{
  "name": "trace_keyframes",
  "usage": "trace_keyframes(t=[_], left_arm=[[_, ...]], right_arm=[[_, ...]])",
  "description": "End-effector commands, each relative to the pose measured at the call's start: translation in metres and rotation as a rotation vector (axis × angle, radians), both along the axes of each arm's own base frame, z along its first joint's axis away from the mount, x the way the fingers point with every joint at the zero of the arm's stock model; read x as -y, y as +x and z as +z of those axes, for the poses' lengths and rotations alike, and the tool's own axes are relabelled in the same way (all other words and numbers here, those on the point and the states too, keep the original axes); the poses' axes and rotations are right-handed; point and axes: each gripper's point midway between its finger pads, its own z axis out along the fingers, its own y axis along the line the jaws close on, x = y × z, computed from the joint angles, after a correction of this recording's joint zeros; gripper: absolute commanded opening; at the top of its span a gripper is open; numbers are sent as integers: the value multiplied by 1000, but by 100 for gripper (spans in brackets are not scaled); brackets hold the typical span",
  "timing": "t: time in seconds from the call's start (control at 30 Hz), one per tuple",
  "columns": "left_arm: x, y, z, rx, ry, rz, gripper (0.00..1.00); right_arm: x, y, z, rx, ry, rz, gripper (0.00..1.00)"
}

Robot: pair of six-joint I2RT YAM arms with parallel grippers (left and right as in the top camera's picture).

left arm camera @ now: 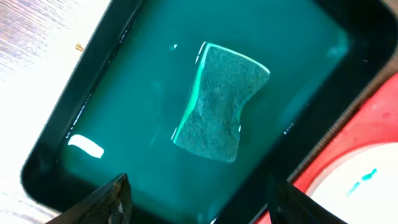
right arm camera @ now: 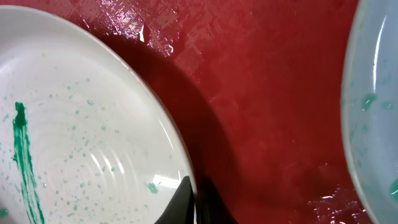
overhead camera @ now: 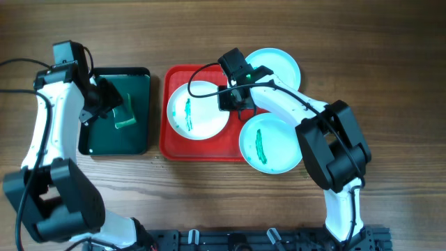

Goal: Clean dirty plates on tray and stack at the side

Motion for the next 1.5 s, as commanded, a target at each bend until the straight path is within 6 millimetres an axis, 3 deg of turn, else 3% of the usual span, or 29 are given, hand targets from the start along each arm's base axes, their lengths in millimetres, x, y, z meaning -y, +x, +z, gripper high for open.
trace_keyframes(t=[0.0,0.17,0.3,0.4,0.5,0.73,0.8,0.97,1.07,1.17,1.27,1.47], left_arm=[[8,16,-22,-22,2,-37,44],[20,41,-51,-5,27,-158,43],[7,37,-67,-64,102,-146,47],[7,36,-69,-71,102,-143,46],[7,33,-73,-85,99,-143,33],[8,29,-94,-136,86,-140,16],[8,31,-94,-130,87,-139,5],[8,31,-94,-128,87,-140,4],[12,36,-73,-93,72,-145,4],[33,51,-16,23,-20,-241,4],[60,54,18,128,-132,-354,4],[117,46,19,116,-218,-492,4]], right_arm=[[2,3,-9,-2,-26,-27,4],[2,4,-8,1,-24,-27,5],[2,4,-8,2,-24,-27,4],[2,4,-8,2,-23,-27,5],[1,5,-8,6,-21,-27,4],[1,6,-8,9,-19,-27,5],[0,6,-8,9,-15,-26,5],[-4,5,-7,3,4,-19,4],[-5,4,-6,-2,14,-10,4],[-9,0,-6,-21,39,7,4],[-15,-4,-3,-45,92,66,4],[2,-8,-4,-122,119,32,4]])
